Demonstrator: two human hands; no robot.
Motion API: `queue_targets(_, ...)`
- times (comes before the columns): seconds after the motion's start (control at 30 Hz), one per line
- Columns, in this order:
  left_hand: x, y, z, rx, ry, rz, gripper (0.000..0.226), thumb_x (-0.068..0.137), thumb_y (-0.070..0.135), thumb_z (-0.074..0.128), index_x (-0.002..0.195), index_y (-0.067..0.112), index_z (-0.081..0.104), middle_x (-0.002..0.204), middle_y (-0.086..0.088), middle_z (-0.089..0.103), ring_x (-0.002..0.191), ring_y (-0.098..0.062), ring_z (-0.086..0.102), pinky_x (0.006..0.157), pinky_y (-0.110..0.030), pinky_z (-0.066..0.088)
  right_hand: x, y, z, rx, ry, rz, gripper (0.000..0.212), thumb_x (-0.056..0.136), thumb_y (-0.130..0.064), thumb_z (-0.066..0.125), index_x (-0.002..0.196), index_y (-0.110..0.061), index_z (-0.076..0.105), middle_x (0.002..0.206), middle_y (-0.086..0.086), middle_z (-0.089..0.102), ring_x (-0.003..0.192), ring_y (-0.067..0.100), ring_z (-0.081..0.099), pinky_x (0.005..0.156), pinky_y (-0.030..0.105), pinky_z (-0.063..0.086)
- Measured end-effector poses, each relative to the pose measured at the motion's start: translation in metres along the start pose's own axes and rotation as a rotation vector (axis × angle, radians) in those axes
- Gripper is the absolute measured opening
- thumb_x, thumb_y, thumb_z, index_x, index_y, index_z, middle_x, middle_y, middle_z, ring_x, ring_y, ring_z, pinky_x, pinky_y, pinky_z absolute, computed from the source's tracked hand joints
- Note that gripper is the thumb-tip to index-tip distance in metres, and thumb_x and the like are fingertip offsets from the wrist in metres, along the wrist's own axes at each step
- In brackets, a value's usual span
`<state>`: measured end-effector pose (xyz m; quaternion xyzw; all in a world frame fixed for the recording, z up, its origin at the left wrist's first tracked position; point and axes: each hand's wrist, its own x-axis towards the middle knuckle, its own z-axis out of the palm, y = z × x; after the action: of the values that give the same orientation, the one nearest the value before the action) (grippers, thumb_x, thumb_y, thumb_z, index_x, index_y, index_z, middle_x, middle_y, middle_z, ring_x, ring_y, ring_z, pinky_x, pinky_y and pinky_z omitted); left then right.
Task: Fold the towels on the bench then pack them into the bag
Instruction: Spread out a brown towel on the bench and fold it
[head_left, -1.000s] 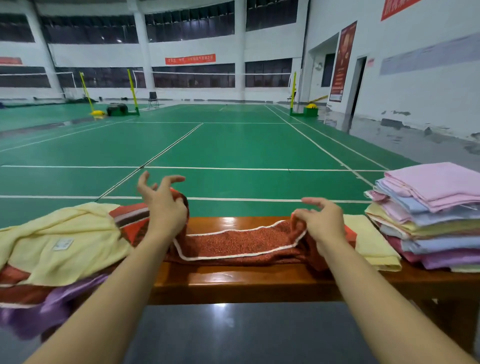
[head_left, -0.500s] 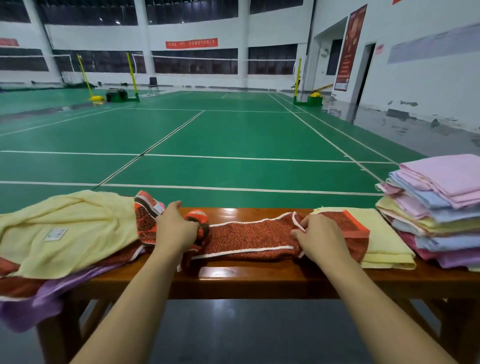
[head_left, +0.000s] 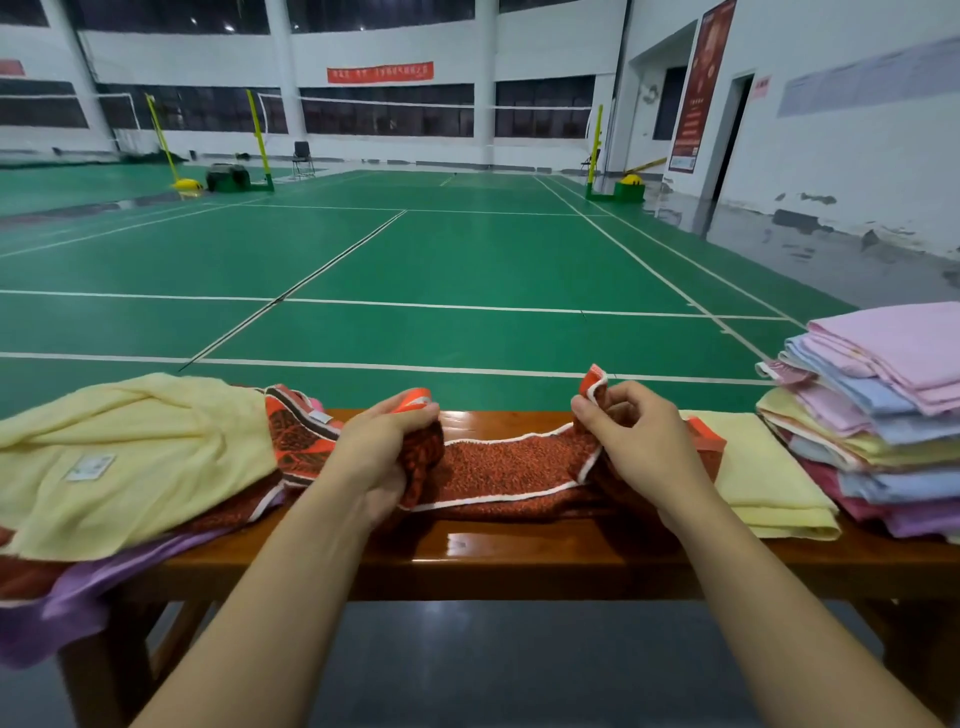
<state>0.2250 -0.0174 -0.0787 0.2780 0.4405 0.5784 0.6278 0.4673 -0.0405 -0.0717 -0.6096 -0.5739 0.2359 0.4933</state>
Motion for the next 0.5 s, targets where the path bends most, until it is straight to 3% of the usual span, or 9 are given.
queue_targets(0.13,-0.006,-0.014,0.025,-0.084,-0.088,0.085,0.036,0.088,-0.002,0.069,0.124,0.001,0.066,0.093,-0.008,0.076,0.074,-0.016,0.072,0.067,-0.025,0.06,0.0,-0.003,0.008,0.06,-0.04,-0.056,0.02,0.095,-0.039,0.067,0.087,-0.02,0.067,0.085,-0.002,0.071,0.079,0.008,0.066,0.072,0.025,0.049)
queue_targets(0.23,-0.01,-0.025,0.038,-0.034,-0.13,0.096,0.035,0.086,-0.001,0.072,0.121,-0.001,0.067,0.094,-0.007,0.077,0.079,-0.016,0.073,0.074,-0.027,0.059,0.001,-0.001,0.013,0.094,-0.051,-0.065,0.004,0.096,-0.025,0.069,0.1,-0.025,0.07,0.091,-0.008,0.074,0.082,0.001,0.069,0.08,0.026,0.054)
queue_targets(0.33,-0.008,-0.031,0.043,-0.015,-0.13,0.095,0.035,0.086,-0.001,0.073,0.12,0.001,0.067,0.1,-0.009,0.078,0.087,-0.019,0.075,0.076,-0.03,0.058,0.005,0.007,0.016,0.252,-0.026,0.028,0.026,0.094,-0.009,0.07,0.115,-0.024,0.067,0.093,-0.002,0.078,0.084,0.013,0.075,0.089,0.042,0.059)
queue_targets(0.5,-0.001,-0.034,0.054,-0.025,-0.146,0.114,0.039,0.086,-0.003,0.072,0.123,0.002,0.065,0.107,-0.015,0.076,0.101,-0.03,0.073,0.095,-0.043,0.056,0.014,-0.002,0.02,0.393,-0.118,0.029,0.029,0.095,0.002,0.065,0.111,-0.021,0.063,0.102,0.0,0.078,0.095,0.018,0.075,0.094,0.049,0.057)
